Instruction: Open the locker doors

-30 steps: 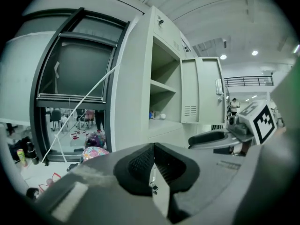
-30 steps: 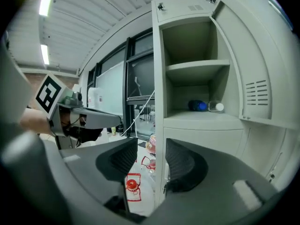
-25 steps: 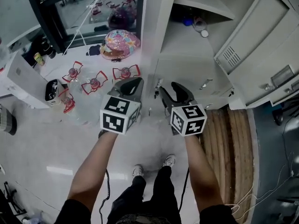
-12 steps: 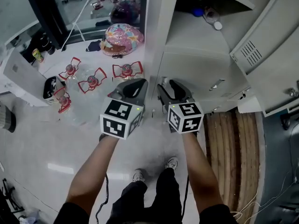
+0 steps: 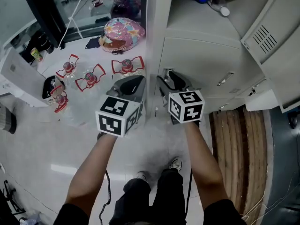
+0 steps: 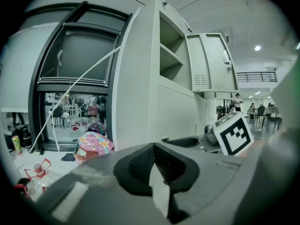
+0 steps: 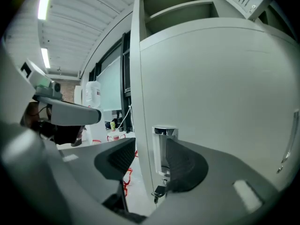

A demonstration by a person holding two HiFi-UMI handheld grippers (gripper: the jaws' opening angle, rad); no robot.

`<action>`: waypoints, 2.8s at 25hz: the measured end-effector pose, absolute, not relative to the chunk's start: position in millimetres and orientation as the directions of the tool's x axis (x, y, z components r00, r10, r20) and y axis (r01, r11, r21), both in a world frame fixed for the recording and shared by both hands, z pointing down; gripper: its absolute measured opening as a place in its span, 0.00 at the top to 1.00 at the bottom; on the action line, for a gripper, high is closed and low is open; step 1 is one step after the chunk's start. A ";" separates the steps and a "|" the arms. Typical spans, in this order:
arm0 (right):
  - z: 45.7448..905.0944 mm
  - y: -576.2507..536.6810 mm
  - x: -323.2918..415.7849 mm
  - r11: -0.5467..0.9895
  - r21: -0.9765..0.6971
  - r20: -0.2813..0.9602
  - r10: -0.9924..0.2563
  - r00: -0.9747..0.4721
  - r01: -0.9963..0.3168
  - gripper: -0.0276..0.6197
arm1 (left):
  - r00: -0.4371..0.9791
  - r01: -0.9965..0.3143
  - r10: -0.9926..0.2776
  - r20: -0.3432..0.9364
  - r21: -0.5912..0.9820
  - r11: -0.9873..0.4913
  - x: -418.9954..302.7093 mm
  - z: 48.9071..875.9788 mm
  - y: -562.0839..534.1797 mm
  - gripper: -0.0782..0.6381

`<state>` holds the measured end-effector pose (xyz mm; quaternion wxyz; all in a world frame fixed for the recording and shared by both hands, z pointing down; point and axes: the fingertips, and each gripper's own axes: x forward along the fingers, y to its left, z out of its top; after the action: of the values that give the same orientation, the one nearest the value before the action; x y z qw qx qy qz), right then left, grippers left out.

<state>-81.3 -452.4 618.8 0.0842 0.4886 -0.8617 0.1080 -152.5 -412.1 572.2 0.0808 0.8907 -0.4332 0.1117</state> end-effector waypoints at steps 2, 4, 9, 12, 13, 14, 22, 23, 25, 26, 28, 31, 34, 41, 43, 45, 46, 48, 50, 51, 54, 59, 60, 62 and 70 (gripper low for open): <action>623.0 -456.6 -83.0 0.507 -0.107 0.247 -0.820 -0.517 -0.855 0.64 | 0.602 -0.789 -0.753 0.268 0.049 -0.613 -150.6 577.4 -413.0 0.88; 625.4 -459.6 -88.0 0.518 -0.122 0.237 -0.813 -0.532 -0.847 0.64 | 0.605 -0.785 -0.749 0.270 0.048 -0.617 -150.5 581.9 -412.6 0.88; 627.9 -460.7 -95.7 0.526 -0.122 0.221 -0.813 -0.539 -0.842 0.64 | 0.592 -0.792 -0.753 0.287 0.032 -0.610 -166.9 586.1 -410.2 0.88; 627.3 -457.1 -95.9 0.520 -0.128 0.223 -0.815 -0.535 -0.845 0.64 | 0.592 -0.790 -0.749 0.297 0.031 -0.612 -174.0 585.5 -403.7 0.88; 627.1 -454.8 -96.1 0.517 -0.127 0.225 -0.816 -0.533 -0.846 0.64 | 0.594 -0.789 -0.746 0.300 0.035 -0.614 -175.2 585.0 -400.6 0.88; 626.9 -452.0 -96.1 0.515 -0.125 0.228 -0.817 -0.530 -0.848 0.64 | 0.597 -0.786 -0.743 0.302 0.039 -0.617 -176.0 584.1 -397.3 0.88; 627.3 -417.2 -91.0 0.506 -0.097 0.242 -0.823 -0.514 -0.857 0.65 | 0.625 -0.766 -0.711 0.321 0.082 -0.637 -169.3 584.1 -371.0 0.88; 626.9 -411.8 -89.0 0.503 -0.096 0.243 -0.825 -0.511 -0.859 0.65 | 0.629 -0.764 -0.707 0.323 0.091 -0.639 -166.3 584.9 -367.3 0.88; 626.2 -401.6 -84.7 0.497 -0.096 0.245 -0.828 -0.505 -0.862 0.66 | 0.635 -0.761 -0.701 0.324 0.106 -0.641 -159.8 586.4 -358.9 0.88; 626.3 -396.6 -82.8 0.496 -0.097 0.246 -0.828 -0.504 -0.863 0.66 | 0.637 -0.761 -0.700 0.324 0.113 -0.639 -156.8 586.9 -354.1 0.88; 627.1 -386.9 -78.8 0.497 -0.105 0.246 -0.826 -0.507 -0.861 0.67 | 0.634 -0.764 -0.701 0.326 0.123 -0.634 -151.2 588.5 -343.8 0.88; 627.5 -372.6 -68.3 0.501 -0.113 0.241 -0.824 -0.513 -0.858 0.69 | 0.625 -0.772 -0.706 0.334 0.130 -0.622 -141.8 590.9 -328.5 0.88; 625.3 -359.5 -61.2 0.518 -0.111 0.240 -0.814 -0.529 -0.848 0.69 | 0.605 -0.789 -0.721 0.338 0.132 -0.600 -134.6 589.9 -316.6 0.88; 625.5 -321.8 -36.6 0.545 -0.111 0.244 -0.796 -0.554 -0.831 0.69 | 0.568 -0.818 -0.754 0.330 0.124 -0.562 -110.6 580.8 -279.9 0.88; 625.0 -311.6 -26.0 0.543 -0.109 0.239 -0.798 -0.553 -0.832 0.69 | 0.563 -0.821 -0.758 0.330 0.121 -0.558 -100.1 581.2 -268.3 0.88; 626.5 -300.5 -13.8 0.543 -0.108 0.236 -0.800 -0.552 -0.833 0.70 | 0.558 -0.824 -0.761 0.331 0.119 -0.553 -88.6 584.1 -256.1 0.88; 627.5 -295.0 -7.2 0.544 -0.107 0.234 -0.800 -0.553 -0.832 0.71 | 0.555 -0.826 -0.763 0.332 0.118 -0.551 -82.6 585.9 -250.3 0.88; 628.5 -285.4 7.6 0.546 -0.102 0.228 -0.801 -0.554 -0.832 0.72 | 0.553 -0.827 -0.764 0.332 0.114 -0.550 -68.4 588.6 -240.1 0.88; 628.5 -277.5 23.6 0.542 -0.102 0.220 -0.805 -0.550 -0.834 0.73 | 0.558 -0.823 -0.759 0.335 0.104 -0.558 -52.1 590.6 -231.0 0.88; 628.5 -273.7 31.0 0.540 -0.103 0.216 -0.808 -0.548 -0.836 0.73 | 0.560 -0.820 -0.756 0.338 0.100 -0.563 -44.5 591.2 -226.7 0.88; 628.6 -263.5 51.2 0.539 -0.095 0.203 -0.813 -0.546 -0.837 0.73 | 0.568 -0.813 -0.749 0.340 0.089 -0.576 -25.3 591.1 -217.9 0.88; 628.3 -250.0 92.0 0.522 -0.099 0.181 -0.828 -0.531 -0.847 0.72 | 0.594 -0.789 -0.728 0.343 0.071 -0.610 13.0 589.1 -209.3 0.88; 627.9 -248.6 99.8 0.516 -0.102 0.178 -0.832 -0.526 -0.851 0.71 | 0.599 -0.784 -0.723 0.344 0.070 -0.617 20.5 588.5 -208.1 0.88; 626.8 -248.0 116.3 0.498 -0.108 0.174 -0.843 -0.510 -0.860 0.71 | 0.611 -0.773 -0.712 0.346 0.066 -0.631 36.3 588.1 -206.2 0.88; 627.9 -252.5 177.4 0.427 -0.124 0.176 -0.879 -0.443 -0.896 0.74 | 0.654 -0.729 -0.673 0.345 0.052 -0.682 88.9 589.1 -206.4 0.88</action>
<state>177.4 -252.5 627.9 0.0420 0.5261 -0.8435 0.0999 88.9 -206.4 589.1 0.0933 0.9046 -0.3876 0.1508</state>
